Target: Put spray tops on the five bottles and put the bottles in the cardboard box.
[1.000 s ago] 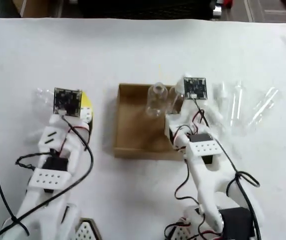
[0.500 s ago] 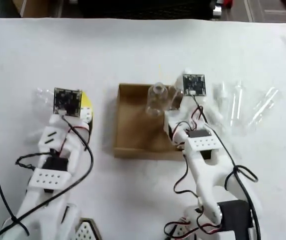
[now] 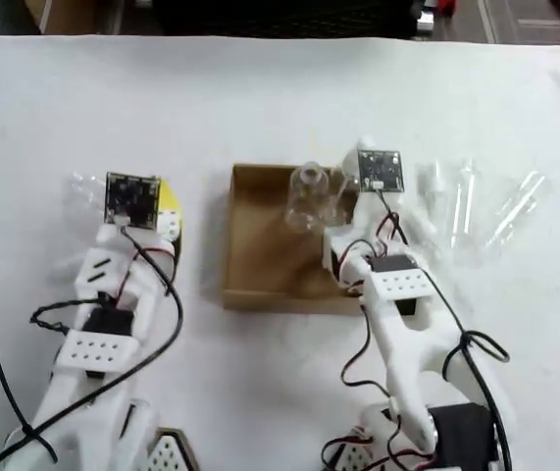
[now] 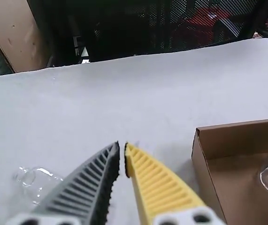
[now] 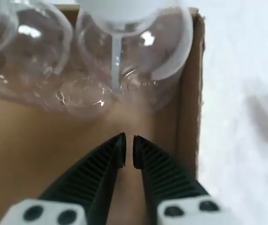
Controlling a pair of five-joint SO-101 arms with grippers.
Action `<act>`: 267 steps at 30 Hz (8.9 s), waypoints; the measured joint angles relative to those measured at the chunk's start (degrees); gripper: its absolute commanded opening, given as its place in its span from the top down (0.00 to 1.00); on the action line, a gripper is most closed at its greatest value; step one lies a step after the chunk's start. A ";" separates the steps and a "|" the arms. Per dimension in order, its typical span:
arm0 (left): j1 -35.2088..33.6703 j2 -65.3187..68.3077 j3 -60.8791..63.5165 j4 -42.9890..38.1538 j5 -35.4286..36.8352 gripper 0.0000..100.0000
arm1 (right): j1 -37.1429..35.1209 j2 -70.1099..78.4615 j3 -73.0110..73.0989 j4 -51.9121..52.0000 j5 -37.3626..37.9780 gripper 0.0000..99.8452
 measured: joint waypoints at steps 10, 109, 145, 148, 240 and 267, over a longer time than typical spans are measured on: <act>0.00 0.00 0.00 0.00 0.00 0.98 | -5.98 -0.79 0.00 0.88 5.01 0.98; -1.76 0.00 0.00 0.00 -0.44 0.98 | 32.35 18.37 -55.38 51.34 23.65 0.98; -2.20 0.00 0.00 -2.37 -0.53 0.97 | 21.63 83.43 -134.95 64.18 15.12 0.88; -2.20 0.00 0.00 -2.37 -0.53 0.97 | 21.89 85.89 -136.18 64.09 15.12 0.88; 28.04 -40.79 -8.09 43.78 -2.46 0.76 | -24.70 -47.21 -9.67 14.07 2.55 0.98; 18.20 -40.70 -4.75 36.04 -2.46 0.80 | -22.68 -50.02 -17.76 23.56 7.65 0.98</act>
